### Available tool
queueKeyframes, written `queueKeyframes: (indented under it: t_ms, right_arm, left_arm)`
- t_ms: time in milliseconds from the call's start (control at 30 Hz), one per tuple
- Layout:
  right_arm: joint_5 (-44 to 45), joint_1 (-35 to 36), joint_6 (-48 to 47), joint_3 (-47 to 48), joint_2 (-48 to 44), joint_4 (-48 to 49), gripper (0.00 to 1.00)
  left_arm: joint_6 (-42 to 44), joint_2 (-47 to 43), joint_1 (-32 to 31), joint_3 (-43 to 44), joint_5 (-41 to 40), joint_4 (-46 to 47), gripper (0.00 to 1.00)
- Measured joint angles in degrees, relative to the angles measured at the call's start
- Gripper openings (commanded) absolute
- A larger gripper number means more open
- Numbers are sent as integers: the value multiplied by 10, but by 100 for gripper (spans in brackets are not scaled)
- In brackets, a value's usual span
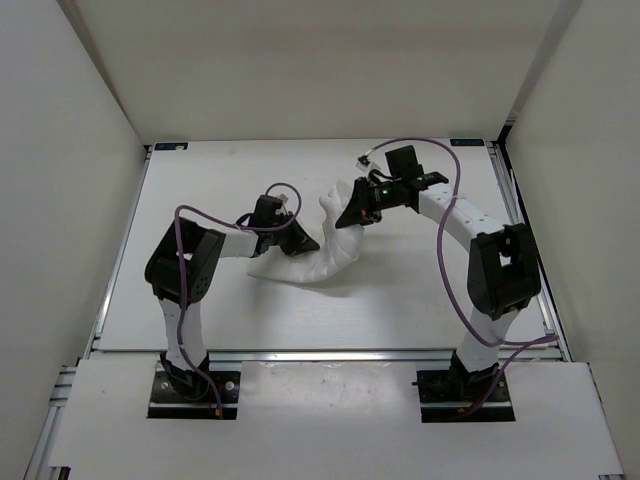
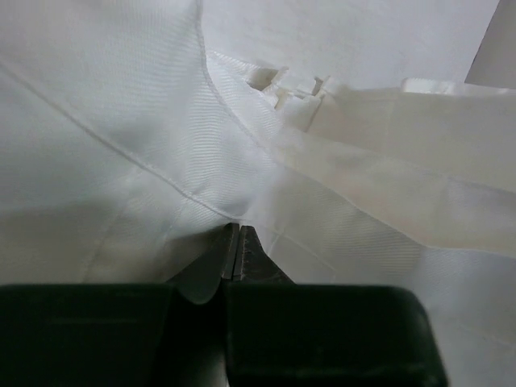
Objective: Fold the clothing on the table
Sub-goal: Fold the skirt
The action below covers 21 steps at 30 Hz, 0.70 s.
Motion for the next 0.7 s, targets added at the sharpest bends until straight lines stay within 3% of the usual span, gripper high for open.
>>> queueKeyframes:
  t_ms: [400,700]
  right_arm:
    - [0,-24,-2,-35,-12,1,0]
    - [0,-21,-2,-34,-12,0,0]
  left_arm:
    - [-5,-67,120,-14,27,-12,6]
    - [78,-144,235,-66,-23,-93,6]
